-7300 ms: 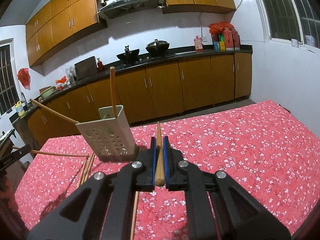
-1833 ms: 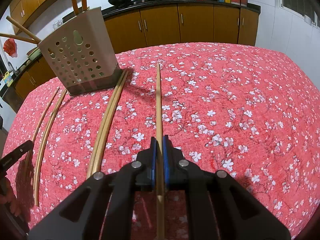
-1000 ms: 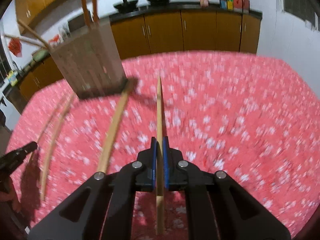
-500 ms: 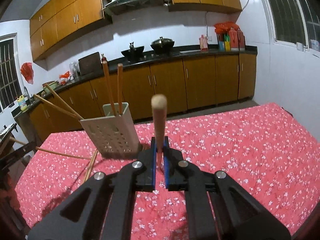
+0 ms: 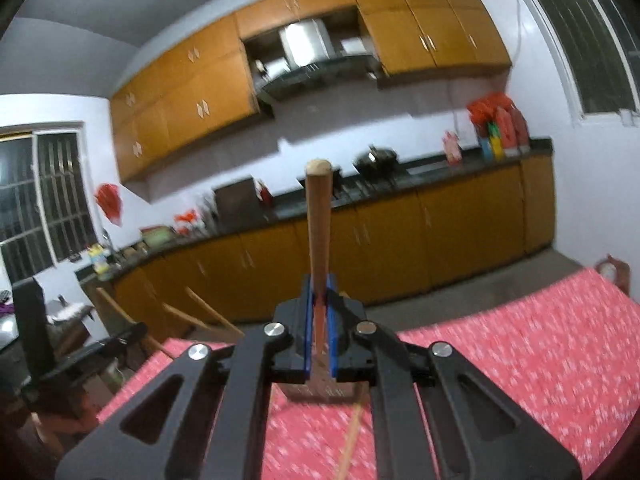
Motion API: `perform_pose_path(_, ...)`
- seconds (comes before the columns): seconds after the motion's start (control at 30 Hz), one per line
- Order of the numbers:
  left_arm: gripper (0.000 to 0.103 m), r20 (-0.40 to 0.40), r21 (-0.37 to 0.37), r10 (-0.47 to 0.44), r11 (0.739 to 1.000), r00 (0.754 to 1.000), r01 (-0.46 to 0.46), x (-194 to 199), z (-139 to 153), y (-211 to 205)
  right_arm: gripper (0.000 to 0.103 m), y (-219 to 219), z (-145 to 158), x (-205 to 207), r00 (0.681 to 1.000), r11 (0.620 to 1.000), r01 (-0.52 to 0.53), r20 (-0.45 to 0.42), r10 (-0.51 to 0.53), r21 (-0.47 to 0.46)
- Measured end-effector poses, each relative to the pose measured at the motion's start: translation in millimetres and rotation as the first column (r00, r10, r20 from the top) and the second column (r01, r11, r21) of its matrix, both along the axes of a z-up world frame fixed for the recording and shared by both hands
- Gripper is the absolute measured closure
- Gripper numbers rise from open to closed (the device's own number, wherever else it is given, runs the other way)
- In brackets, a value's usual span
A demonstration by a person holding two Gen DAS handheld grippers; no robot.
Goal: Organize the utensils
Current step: 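Carry both chopsticks above the beige holder and open both tools to drop them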
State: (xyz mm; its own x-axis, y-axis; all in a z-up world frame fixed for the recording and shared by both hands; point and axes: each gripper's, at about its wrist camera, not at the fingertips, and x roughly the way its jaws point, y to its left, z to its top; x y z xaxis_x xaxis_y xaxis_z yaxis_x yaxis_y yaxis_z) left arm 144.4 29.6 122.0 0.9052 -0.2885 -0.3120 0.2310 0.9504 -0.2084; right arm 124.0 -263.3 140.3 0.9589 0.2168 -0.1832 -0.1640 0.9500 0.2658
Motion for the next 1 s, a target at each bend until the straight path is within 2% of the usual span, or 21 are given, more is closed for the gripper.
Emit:
perform_pose_path(0.07, 0.096, 0.046, -0.011, 0.003, 1.0, 0.999, -0.002, 0, 14, -8, 0.096, 7, 11, 4, 1.0, 1.0, -0.006, 0.027, 0.006, -0.003)
perform_pose_path(0.2, 0.096, 0.108, -0.049, 0.045, 0.998, 0.993, -0.04, 8, 32, -14, 0.096, 20, 15, 22, 1.0, 0.999, -0.004, 0.021, 0.005, -0.038)
perform_pose_path(0.33, 0.096, 0.16, -0.071, 0.104, 0.993, 0.982, -0.093, 22, 44, -22, 0.096, 32, 8, 49, 0.999, 0.996, 0.005, -0.033, -0.008, -0.091)
perform_pose_path(0.47, 0.096, 0.19, -0.054, 0.145, 0.989, 0.971, -0.137, 39, 43, -31, 0.096, 37, -4, 68, 0.996, 0.996, 0.005, -0.091, -0.013, -0.091)
perform_pose_path(0.67, 0.096, 0.148, -0.039, 0.138, 0.99, 0.979, -0.134, 61, 21, -41, 0.096, 37, -18, 85, 0.991, 0.996, -0.002, -0.136, -0.01, -0.093)
perform_pose_path(0.87, 0.096, 0.044, -0.034, 0.081, 0.996, 0.996, -0.08, 76, 4, -46, 0.093, 48, -24, 98, 0.985, 0.993, -0.026, -0.17, 0.007, -0.111)
perform_pose_path(1.0, 0.091, 0.05, -0.035, 0.08, 0.996, 0.996, -0.078, 70, 3, -42, 0.092, 49, -25, 96, 0.987, 0.994, -0.03, -0.163, 0.012, -0.103)
